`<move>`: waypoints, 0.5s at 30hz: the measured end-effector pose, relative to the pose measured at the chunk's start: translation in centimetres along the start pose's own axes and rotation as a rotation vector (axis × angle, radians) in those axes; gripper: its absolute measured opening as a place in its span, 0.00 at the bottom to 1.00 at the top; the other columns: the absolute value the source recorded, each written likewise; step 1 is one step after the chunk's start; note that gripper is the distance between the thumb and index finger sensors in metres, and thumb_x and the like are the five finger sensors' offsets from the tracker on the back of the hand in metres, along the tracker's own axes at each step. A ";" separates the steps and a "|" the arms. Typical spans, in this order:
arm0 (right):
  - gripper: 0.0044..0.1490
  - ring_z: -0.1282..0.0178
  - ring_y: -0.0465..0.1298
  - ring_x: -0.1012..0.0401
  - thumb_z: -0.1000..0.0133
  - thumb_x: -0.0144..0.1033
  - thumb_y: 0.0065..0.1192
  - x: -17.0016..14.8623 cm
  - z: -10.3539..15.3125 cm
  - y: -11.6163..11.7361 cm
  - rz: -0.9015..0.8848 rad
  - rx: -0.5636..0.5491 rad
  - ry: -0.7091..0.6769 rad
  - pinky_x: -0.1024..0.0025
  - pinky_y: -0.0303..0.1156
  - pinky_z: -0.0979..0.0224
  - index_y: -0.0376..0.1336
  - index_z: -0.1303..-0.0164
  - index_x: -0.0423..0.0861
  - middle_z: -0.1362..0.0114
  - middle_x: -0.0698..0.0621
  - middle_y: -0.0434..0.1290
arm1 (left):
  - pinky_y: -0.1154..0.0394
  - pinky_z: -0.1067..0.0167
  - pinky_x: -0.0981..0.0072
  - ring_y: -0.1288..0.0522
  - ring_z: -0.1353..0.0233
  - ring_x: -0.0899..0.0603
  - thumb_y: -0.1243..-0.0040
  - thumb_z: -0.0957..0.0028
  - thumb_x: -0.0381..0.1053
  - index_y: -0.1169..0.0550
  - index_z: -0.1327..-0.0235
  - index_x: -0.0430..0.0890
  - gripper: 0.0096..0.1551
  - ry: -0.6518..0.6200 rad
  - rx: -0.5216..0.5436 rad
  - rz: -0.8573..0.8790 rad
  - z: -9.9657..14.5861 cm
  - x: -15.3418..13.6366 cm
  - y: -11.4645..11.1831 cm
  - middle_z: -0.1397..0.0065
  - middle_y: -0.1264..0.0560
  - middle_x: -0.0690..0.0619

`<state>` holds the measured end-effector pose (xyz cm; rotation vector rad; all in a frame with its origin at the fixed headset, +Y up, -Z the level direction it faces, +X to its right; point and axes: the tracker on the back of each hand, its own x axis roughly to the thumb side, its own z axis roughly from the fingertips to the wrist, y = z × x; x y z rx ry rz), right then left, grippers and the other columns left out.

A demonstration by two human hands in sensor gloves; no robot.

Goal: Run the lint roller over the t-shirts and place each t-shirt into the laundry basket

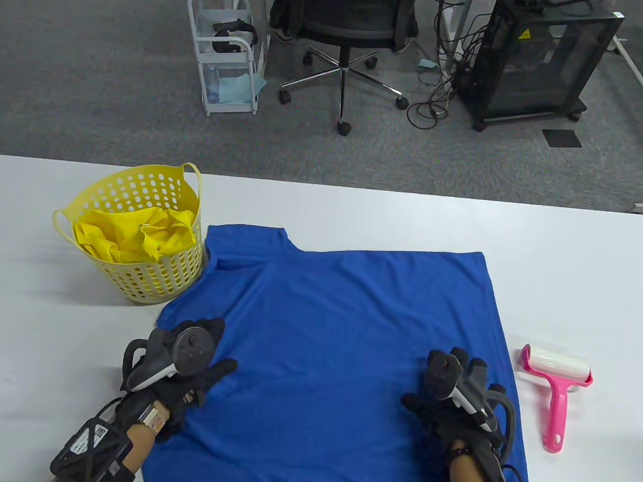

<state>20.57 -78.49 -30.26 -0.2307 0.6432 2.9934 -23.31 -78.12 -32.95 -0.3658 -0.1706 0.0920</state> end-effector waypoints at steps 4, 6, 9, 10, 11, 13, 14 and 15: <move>0.68 0.22 0.28 0.37 0.65 0.76 0.52 -1.2 -0.1 0.3 -0.019 0.173 0.035 0.22 0.41 0.28 0.23 0.33 0.58 0.22 0.43 0.22 | 0.59 0.28 0.26 0.66 0.22 0.22 0.61 0.68 0.86 0.66 0.28 0.53 0.66 0.028 -0.255 -0.120 -2.6 -0.8 -1.3 0.21 0.70 0.38; 0.70 0.21 0.30 0.38 0.67 0.75 0.58 -1.9 0.1 0.2 -0.005 0.195 0.046 0.21 0.42 0.27 0.25 0.32 0.58 0.21 0.44 0.23 | 0.60 0.28 0.25 0.67 0.21 0.23 0.57 0.68 0.85 0.65 0.28 0.56 0.65 0.006 -0.241 -0.083 -3.3 -1.4 -0.9 0.21 0.69 0.38; 0.70 0.22 0.28 0.37 0.67 0.75 0.58 -2.1 0.3 0.3 -0.029 0.182 0.029 0.22 0.40 0.27 0.24 0.32 0.58 0.21 0.43 0.22 | 0.68 0.31 0.25 0.74 0.23 0.26 0.54 0.68 0.84 0.66 0.29 0.58 0.64 -0.028 -0.243 0.025 -4.0 -2.6 -1.4 0.22 0.73 0.41; 0.70 0.21 0.29 0.37 0.66 0.75 0.57 -2.0 0.4 0.3 -0.027 0.160 0.026 0.23 0.39 0.27 0.24 0.32 0.57 0.20 0.42 0.23 | 0.69 0.31 0.25 0.75 0.23 0.27 0.54 0.67 0.83 0.67 0.29 0.58 0.64 -0.020 -0.242 0.031 -3.7 -2.5 -1.1 0.22 0.74 0.42; 0.69 0.20 0.30 0.37 0.64 0.75 0.55 -1.9 0.5 0.2 -0.018 0.133 0.028 0.23 0.37 0.27 0.23 0.32 0.57 0.20 0.40 0.22 | 0.68 0.31 0.25 0.74 0.23 0.26 0.55 0.66 0.83 0.67 0.29 0.55 0.64 -0.032 -0.200 0.004 -3.4 -2.3 -0.9 0.22 0.74 0.42; 0.65 0.20 0.28 0.38 0.62 0.76 0.48 -1.3 0.7 -0.4 0.021 0.031 -0.021 0.25 0.35 0.26 0.22 0.31 0.57 0.20 0.42 0.20 | 0.64 0.30 0.23 0.71 0.22 0.24 0.58 0.66 0.84 0.67 0.28 0.55 0.65 -0.122 -0.065 -0.036 -2.0 -1.2 -0.1 0.21 0.72 0.41; 0.64 0.20 0.29 0.38 0.61 0.76 0.47 -1.0 0.7 -0.5 0.018 0.003 -0.045 0.25 0.36 0.26 0.22 0.31 0.58 0.20 0.42 0.21 | 0.61 0.31 0.22 0.68 0.22 0.23 0.58 0.67 0.85 0.65 0.27 0.54 0.65 -0.167 -0.003 -0.040 -1.3 -0.4 0.1 0.20 0.70 0.40; 0.64 0.19 0.30 0.38 0.61 0.76 0.46 -0.7 0.6 -0.4 -0.001 -0.018 -0.060 0.25 0.37 0.26 0.23 0.31 0.58 0.20 0.42 0.22 | 0.59 0.31 0.21 0.65 0.21 0.22 0.57 0.68 0.86 0.64 0.27 0.54 0.66 -0.207 0.021 -0.040 -0.6 0.6 -0.1 0.20 0.67 0.39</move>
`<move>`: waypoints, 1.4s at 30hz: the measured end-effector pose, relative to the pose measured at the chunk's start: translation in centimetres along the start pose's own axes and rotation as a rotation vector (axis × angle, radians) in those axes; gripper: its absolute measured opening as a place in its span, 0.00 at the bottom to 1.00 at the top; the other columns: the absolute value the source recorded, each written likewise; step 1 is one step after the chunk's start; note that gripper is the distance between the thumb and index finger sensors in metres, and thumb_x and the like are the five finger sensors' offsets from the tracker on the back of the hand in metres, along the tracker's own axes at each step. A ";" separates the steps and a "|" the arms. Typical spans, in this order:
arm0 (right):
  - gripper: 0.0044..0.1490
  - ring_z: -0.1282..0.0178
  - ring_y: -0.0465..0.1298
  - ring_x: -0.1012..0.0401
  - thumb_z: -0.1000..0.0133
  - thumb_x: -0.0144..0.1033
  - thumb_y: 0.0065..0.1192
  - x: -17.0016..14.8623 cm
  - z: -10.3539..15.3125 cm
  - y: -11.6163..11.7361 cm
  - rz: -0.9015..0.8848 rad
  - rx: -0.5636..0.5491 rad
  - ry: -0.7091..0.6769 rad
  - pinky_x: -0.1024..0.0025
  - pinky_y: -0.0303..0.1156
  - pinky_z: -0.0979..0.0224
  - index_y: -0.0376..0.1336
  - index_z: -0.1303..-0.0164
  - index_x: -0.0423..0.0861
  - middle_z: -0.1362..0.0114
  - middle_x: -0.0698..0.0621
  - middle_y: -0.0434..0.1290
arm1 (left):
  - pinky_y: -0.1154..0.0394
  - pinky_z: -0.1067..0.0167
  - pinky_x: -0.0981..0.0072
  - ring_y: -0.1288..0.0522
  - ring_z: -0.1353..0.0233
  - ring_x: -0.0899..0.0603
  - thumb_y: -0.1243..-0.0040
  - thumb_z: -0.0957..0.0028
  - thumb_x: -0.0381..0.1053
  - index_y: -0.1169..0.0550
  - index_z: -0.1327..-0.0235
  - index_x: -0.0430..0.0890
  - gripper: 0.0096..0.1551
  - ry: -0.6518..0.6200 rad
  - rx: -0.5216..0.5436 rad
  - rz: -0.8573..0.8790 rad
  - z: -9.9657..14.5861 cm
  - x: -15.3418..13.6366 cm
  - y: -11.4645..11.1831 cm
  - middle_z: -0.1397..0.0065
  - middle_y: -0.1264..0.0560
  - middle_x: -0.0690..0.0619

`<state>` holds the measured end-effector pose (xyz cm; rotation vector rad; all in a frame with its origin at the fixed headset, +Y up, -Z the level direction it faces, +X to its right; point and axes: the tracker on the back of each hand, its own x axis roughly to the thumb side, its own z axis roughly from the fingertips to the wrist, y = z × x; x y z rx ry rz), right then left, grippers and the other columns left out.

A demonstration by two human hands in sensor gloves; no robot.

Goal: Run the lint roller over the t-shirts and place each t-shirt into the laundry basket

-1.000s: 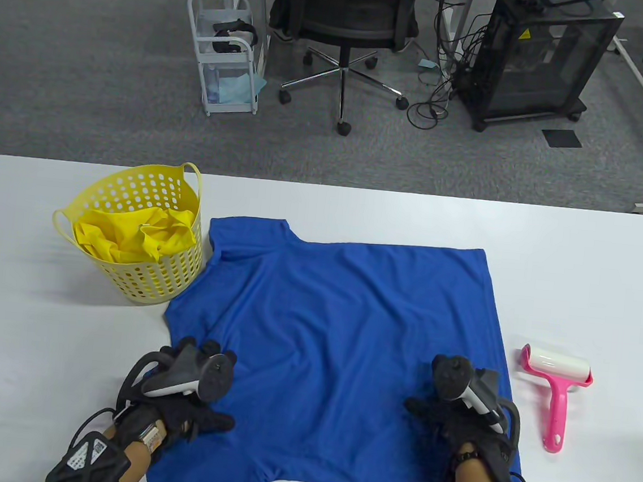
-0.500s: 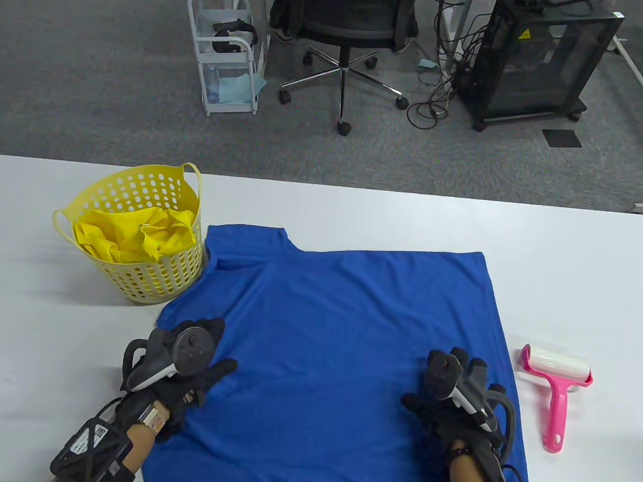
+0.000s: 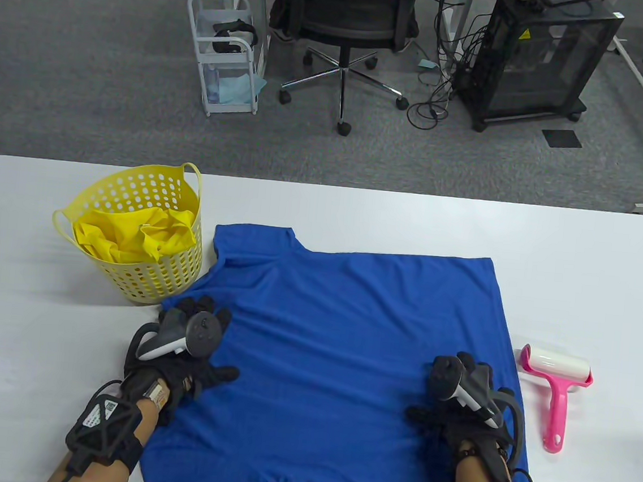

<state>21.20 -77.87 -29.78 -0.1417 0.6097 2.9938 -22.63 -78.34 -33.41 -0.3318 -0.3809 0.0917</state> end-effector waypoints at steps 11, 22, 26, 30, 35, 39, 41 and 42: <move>0.57 0.16 0.43 0.41 0.55 0.70 0.49 -4.9 2.3 -3.9 -0.027 -0.504 0.211 0.29 0.43 0.24 0.34 0.26 0.54 0.15 0.42 0.41 | 0.71 0.37 0.21 0.82 0.30 0.25 0.56 0.67 0.85 0.76 0.37 0.57 0.66 -0.039 -0.444 -0.027 0.3 2.3 -3.5 0.29 0.82 0.44; 0.59 0.17 0.46 0.37 0.50 0.66 0.50 -14.4 2.4 -2.0 -0.263 -0.211 0.704 0.29 0.43 0.24 0.30 0.26 0.44 0.15 0.36 0.42 | 0.60 0.30 0.24 0.65 0.20 0.25 0.60 0.64 0.82 0.67 0.31 0.55 0.60 -0.061 0.066 -0.065 1.6 3.8 -0.3 0.19 0.65 0.42; 0.48 0.21 0.63 0.43 0.45 0.51 0.55 -15.0 2.1 -1.8 -0.248 -0.265 0.752 0.38 0.55 0.22 0.36 0.26 0.46 0.21 0.45 0.61 | 0.61 0.30 0.24 0.66 0.20 0.25 0.63 0.65 0.83 0.61 0.27 0.55 0.59 -0.077 -0.054 -0.134 0.9 5.2 -1.3 0.18 0.64 0.43; 0.44 0.28 0.73 0.49 0.47 0.47 0.58 -15.0 2.4 -2.4 -0.223 -0.381 0.740 0.45 0.64 0.25 0.44 0.27 0.44 0.31 0.51 0.70 | 0.69 0.34 0.23 0.78 0.26 0.25 0.71 0.67 0.85 0.78 0.37 0.55 0.63 -0.029 -0.443 -0.149 0.3 4.9 -4.0 0.27 0.81 0.43; 0.42 0.38 0.79 0.51 0.47 0.47 0.55 -13.8 5.1 -5.6 -0.385 -0.659 0.551 0.48 0.71 0.30 0.45 0.28 0.44 0.37 0.49 0.71 | 0.58 0.29 0.24 0.65 0.20 0.27 0.63 0.63 0.82 0.66 0.29 0.57 0.58 0.000 -0.282 -0.174 1.0 5.2 -2.5 0.19 0.68 0.45; 0.40 0.55 0.85 0.57 0.46 0.51 0.55 -9.7 8.9 -8.4 -0.450 -0.725 0.300 0.57 0.81 0.45 0.47 0.27 0.49 0.41 0.48 0.75 | 0.48 0.29 0.28 0.45 0.19 0.27 0.62 0.63 0.81 0.53 0.25 0.50 0.58 0.007 0.065 -0.119 1.7 6.2 -0.5 0.18 0.45 0.42; 0.38 0.65 0.86 0.58 0.45 0.51 0.56 -7.3 10.0 -8.8 -0.442 -0.625 0.197 0.58 0.82 0.52 0.51 0.26 0.53 0.45 0.47 0.77 | 0.52 0.29 0.26 0.52 0.18 0.26 0.62 0.61 0.81 0.57 0.25 0.52 0.57 -0.045 0.085 -0.083 1.5 6.4 -0.5 0.17 0.52 0.42; 0.37 0.69 0.85 0.58 0.45 0.52 0.57 -6.4 10.2 -8.9 -0.406 -0.567 0.170 0.58 0.82 0.55 0.54 0.27 0.53 0.47 0.47 0.79 | 0.55 0.29 0.25 0.58 0.18 0.25 0.63 0.62 0.81 0.60 0.26 0.53 0.57 -0.048 0.067 -0.085 1.4 6.6 -0.5 0.17 0.57 0.42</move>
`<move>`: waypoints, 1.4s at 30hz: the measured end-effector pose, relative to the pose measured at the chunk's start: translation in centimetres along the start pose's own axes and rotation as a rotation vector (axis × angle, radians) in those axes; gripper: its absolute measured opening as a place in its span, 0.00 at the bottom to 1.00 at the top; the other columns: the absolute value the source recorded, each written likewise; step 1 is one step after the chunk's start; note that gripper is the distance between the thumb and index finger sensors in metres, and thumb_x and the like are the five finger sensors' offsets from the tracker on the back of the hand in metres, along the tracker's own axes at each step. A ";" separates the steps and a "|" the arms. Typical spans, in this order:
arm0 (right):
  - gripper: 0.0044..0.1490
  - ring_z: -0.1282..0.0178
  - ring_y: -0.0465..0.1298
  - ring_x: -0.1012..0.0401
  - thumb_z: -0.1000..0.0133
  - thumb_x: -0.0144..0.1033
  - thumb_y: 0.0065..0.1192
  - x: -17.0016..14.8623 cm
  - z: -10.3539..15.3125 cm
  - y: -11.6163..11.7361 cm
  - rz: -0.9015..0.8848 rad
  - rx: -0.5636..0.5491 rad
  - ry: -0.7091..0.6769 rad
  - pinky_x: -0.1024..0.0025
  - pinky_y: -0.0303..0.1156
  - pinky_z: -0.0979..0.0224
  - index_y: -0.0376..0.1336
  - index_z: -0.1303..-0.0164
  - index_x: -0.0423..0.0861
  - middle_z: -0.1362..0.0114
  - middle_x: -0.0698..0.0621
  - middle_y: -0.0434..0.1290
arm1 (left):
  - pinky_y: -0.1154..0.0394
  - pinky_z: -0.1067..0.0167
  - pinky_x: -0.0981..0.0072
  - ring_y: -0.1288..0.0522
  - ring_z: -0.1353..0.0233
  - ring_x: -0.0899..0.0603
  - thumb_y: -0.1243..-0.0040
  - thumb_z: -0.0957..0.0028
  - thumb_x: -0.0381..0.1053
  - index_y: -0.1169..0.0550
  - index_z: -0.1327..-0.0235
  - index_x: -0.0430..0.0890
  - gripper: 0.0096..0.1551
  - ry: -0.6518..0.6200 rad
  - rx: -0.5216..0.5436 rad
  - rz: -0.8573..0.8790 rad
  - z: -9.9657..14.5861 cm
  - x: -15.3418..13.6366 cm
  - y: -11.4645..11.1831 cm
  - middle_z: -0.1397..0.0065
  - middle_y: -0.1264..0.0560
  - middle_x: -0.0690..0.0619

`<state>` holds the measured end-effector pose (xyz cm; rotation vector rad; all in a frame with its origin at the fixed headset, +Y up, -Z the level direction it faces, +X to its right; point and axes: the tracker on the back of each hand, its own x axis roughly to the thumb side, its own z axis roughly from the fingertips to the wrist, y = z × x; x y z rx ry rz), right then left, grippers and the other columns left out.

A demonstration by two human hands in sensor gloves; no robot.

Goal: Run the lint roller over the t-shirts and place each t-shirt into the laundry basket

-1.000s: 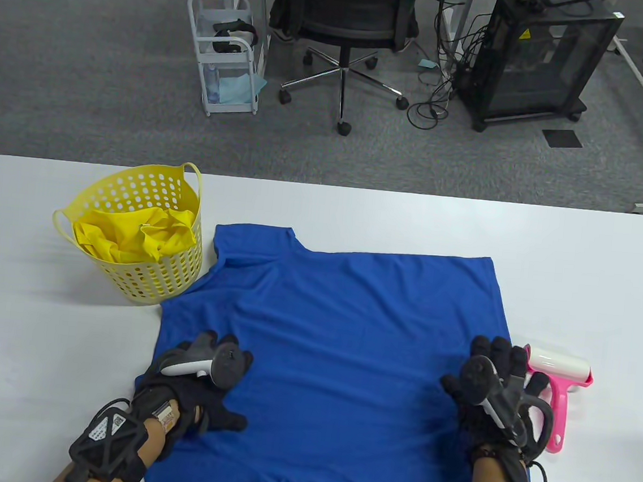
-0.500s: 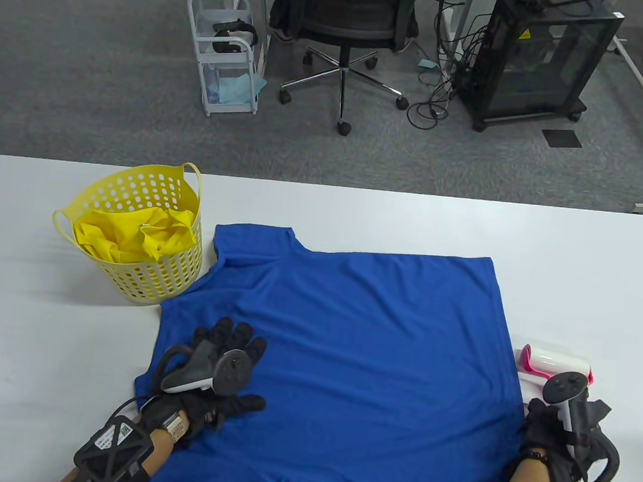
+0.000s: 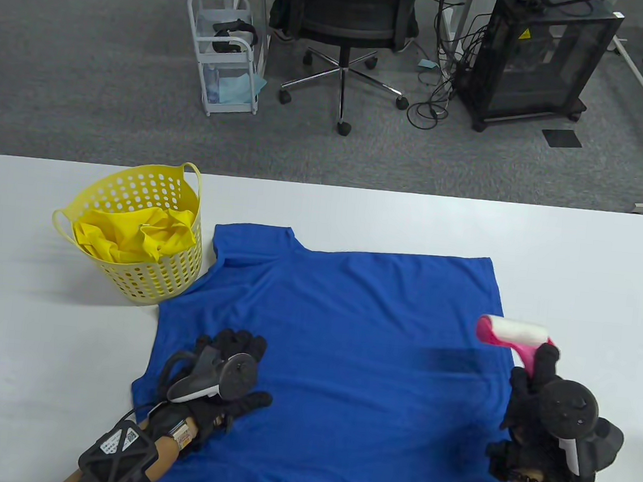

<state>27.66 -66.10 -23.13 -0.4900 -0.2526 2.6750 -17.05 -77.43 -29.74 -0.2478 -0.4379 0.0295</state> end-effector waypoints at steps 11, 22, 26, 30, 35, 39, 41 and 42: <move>0.36 0.71 0.85 0.61 0.47 0.55 0.55 4.5 0.5 5.8 0.448 0.251 -0.076 0.61 0.83 0.57 0.56 0.28 0.56 0.49 0.51 0.81 | 0.77 0.40 0.20 0.86 0.30 0.23 0.74 0.61 0.83 0.81 0.37 0.55 0.60 0.019 -0.471 0.101 -1.6 -1.5 -3.9 0.28 0.86 0.43; 0.37 0.66 0.85 0.59 0.46 0.56 0.51 7.9 -3.8 9.5 0.543 0.124 -0.007 0.59 0.81 0.51 0.53 0.27 0.56 0.46 0.51 0.79 | 0.78 0.41 0.19 0.87 0.31 0.24 0.74 0.61 0.83 0.82 0.38 0.54 0.60 0.015 -0.485 0.096 -1.5 -1.4 -3.9 0.29 0.87 0.43; 0.37 0.63 0.85 0.57 0.47 0.56 0.52 9.7 -6.8 10.4 0.490 0.165 0.095 0.57 0.80 0.49 0.52 0.27 0.56 0.44 0.51 0.78 | 0.78 0.41 0.19 0.87 0.31 0.24 0.74 0.61 0.83 0.82 0.38 0.54 0.60 0.014 -0.486 0.097 -1.5 -1.4 -3.9 0.29 0.87 0.43; 0.38 0.60 0.85 0.57 0.47 0.55 0.53 11.3 -8.6 11.6 0.477 0.151 0.157 0.57 0.80 0.47 0.51 0.27 0.55 0.43 0.50 0.77 | 0.78 0.41 0.19 0.87 0.31 0.24 0.74 0.61 0.83 0.82 0.38 0.54 0.60 0.014 -0.486 0.097 -1.5 -1.4 -3.9 0.29 0.87 0.43; 0.39 0.60 0.85 0.57 0.48 0.55 0.53 11.2 -8.3 11.6 0.514 0.145 0.096 0.57 0.80 0.47 0.50 0.27 0.55 0.42 0.51 0.77 | 0.78 0.41 0.19 0.87 0.31 0.24 0.74 0.60 0.83 0.82 0.38 0.54 0.60 0.014 -0.485 0.098 -1.5 -1.4 -3.9 0.29 0.87 0.43; 0.39 0.59 0.85 0.57 0.48 0.55 0.53 9.2 -5.8 10.3 0.532 0.159 0.006 0.57 0.80 0.47 0.51 0.27 0.55 0.42 0.50 0.77 | 0.78 0.41 0.19 0.87 0.31 0.24 0.74 0.60 0.83 0.82 0.38 0.54 0.60 0.012 -0.486 0.100 -1.5 -1.4 -3.9 0.29 0.87 0.43; 0.39 0.60 0.85 0.57 0.48 0.55 0.53 7.7 -3.7 9.4 0.536 0.164 -0.050 0.57 0.80 0.48 0.51 0.27 0.54 0.42 0.50 0.77 | 0.78 0.41 0.19 0.87 0.31 0.24 0.74 0.60 0.83 0.82 0.38 0.54 0.60 0.011 -0.486 0.101 -1.5 -1.4 -3.9 0.29 0.87 0.43; 0.39 0.61 0.85 0.58 0.48 0.55 0.53 6.7 -2.4 8.7 0.537 0.166 -0.078 0.58 0.80 0.49 0.51 0.27 0.54 0.43 0.51 0.77 | 0.78 0.42 0.19 0.87 0.31 0.24 0.74 0.60 0.83 0.82 0.38 0.54 0.60 0.010 -0.486 0.102 -1.5 -1.4 -3.9 0.29 0.87 0.43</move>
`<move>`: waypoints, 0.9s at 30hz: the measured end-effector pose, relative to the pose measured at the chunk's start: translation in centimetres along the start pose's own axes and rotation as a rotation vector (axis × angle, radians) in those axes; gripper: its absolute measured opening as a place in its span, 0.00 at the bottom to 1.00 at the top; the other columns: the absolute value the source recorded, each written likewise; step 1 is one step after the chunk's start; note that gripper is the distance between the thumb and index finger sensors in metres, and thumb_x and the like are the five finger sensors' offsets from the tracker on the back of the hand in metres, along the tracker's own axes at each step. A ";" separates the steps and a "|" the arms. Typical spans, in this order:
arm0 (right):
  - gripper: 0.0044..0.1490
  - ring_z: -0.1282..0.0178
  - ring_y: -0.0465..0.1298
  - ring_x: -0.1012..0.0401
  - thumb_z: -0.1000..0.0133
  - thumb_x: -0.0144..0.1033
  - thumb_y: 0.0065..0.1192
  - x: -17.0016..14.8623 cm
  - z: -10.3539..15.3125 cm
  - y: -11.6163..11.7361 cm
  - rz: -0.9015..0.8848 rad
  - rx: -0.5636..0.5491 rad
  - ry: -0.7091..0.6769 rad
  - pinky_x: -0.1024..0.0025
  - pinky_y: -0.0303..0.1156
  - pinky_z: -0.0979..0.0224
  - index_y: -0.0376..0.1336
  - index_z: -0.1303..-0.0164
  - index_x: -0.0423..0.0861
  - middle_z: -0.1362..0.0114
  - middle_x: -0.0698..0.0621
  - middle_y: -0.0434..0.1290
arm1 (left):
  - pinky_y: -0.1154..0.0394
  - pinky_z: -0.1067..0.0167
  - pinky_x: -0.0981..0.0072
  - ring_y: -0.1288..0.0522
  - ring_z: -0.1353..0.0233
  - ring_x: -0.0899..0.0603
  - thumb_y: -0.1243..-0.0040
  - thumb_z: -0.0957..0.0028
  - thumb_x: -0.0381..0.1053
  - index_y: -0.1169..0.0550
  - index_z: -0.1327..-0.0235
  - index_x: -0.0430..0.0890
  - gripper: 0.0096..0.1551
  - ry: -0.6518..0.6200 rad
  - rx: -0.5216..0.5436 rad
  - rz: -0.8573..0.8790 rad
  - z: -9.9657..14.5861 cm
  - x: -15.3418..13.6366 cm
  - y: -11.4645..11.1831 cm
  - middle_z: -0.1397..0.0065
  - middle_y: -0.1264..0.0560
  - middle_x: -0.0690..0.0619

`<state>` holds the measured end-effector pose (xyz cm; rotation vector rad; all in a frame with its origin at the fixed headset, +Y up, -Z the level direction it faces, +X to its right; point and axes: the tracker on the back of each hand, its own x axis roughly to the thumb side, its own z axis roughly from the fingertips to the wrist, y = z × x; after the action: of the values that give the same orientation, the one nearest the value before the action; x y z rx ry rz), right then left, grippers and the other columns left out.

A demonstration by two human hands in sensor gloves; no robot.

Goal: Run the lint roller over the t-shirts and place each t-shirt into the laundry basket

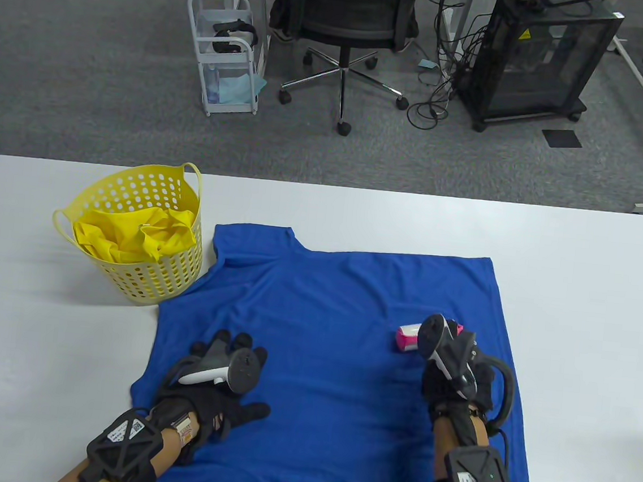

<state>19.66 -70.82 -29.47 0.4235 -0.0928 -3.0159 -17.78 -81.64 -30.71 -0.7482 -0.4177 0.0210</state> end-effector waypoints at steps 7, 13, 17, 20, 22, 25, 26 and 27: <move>0.39 0.64 0.85 0.58 0.48 0.55 0.54 -5.1 8.0 0.7 -0.014 0.012 -0.023 0.59 0.81 0.52 0.53 0.27 0.53 0.44 0.50 0.79 | 0.78 0.42 0.19 0.87 0.32 0.23 0.74 0.60 0.82 0.82 0.38 0.54 0.60 -0.002 -0.001 0.000 0.0 0.0 0.0 0.29 0.88 0.43; 0.38 0.69 0.86 0.57 0.50 0.54 0.58 -5.6 9.7 0.3 -0.036 -0.041 -0.018 0.58 0.82 0.56 0.58 0.30 0.53 0.48 0.49 0.82 | 0.78 0.42 0.19 0.87 0.31 0.24 0.74 0.60 0.82 0.82 0.38 0.54 0.59 0.000 0.000 0.000 0.0 0.0 0.0 0.29 0.87 0.43; 0.38 0.66 0.86 0.58 0.48 0.55 0.56 -4.0 7.8 -0.1 0.025 -0.005 -0.038 0.58 0.82 0.54 0.56 0.28 0.53 0.46 0.50 0.80 | 0.78 0.42 0.19 0.87 0.32 0.24 0.74 0.60 0.83 0.82 0.38 0.54 0.59 0.000 -0.001 0.000 0.0 0.0 0.0 0.29 0.88 0.43; 0.38 0.65 0.86 0.58 0.48 0.55 0.55 -2.3 5.3 -0.5 0.017 0.018 -0.049 0.58 0.81 0.53 0.55 0.28 0.53 0.45 0.50 0.80 | 0.79 0.42 0.19 0.88 0.32 0.23 0.74 0.60 0.83 0.82 0.38 0.54 0.59 0.000 -0.002 0.000 0.1 0.0 0.0 0.29 0.88 0.43; 0.38 0.65 0.86 0.58 0.48 0.55 0.55 -1.1 3.7 -0.6 0.014 0.027 -0.047 0.58 0.81 0.53 0.55 0.28 0.53 0.45 0.50 0.79 | 0.79 0.42 0.19 0.88 0.32 0.24 0.74 0.60 0.82 0.82 0.38 0.54 0.59 -0.001 -0.002 0.000 0.1 0.0 0.0 0.29 0.88 0.43; 0.38 0.64 0.85 0.58 0.48 0.55 0.54 1.1 0.4 -1.0 0.023 0.026 -0.031 0.58 0.81 0.52 0.54 0.28 0.53 0.44 0.50 0.79 | 0.79 0.42 0.19 0.88 0.32 0.24 0.74 0.60 0.82 0.82 0.38 0.54 0.59 0.000 -0.002 -0.001 0.1 0.0 0.0 0.29 0.88 0.43; 0.38 0.64 0.85 0.58 0.48 0.55 0.54 1.8 -0.8 -1.1 0.024 0.031 -0.015 0.58 0.81 0.52 0.54 0.28 0.53 0.44 0.50 0.79 | 0.79 0.42 0.19 0.88 0.32 0.24 0.74 0.60 0.83 0.83 0.38 0.54 0.59 0.001 -0.002 -0.001 0.1 0.0 0.0 0.29 0.88 0.43; 0.38 0.64 0.85 0.58 0.48 0.55 0.54 2.3 -1.6 -1.1 0.025 0.033 -0.002 0.58 0.81 0.51 0.54 0.28 0.54 0.44 0.50 0.79 | 0.79 0.42 0.19 0.88 0.32 0.24 0.74 0.60 0.83 0.83 0.38 0.54 0.59 0.002 -0.002 -0.001 0.1 0.0 0.0 0.29 0.88 0.43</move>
<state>17.80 -70.04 -31.75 0.4190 -0.1475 -2.9946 -17.78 -81.58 -30.65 -0.7503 -0.4165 0.0190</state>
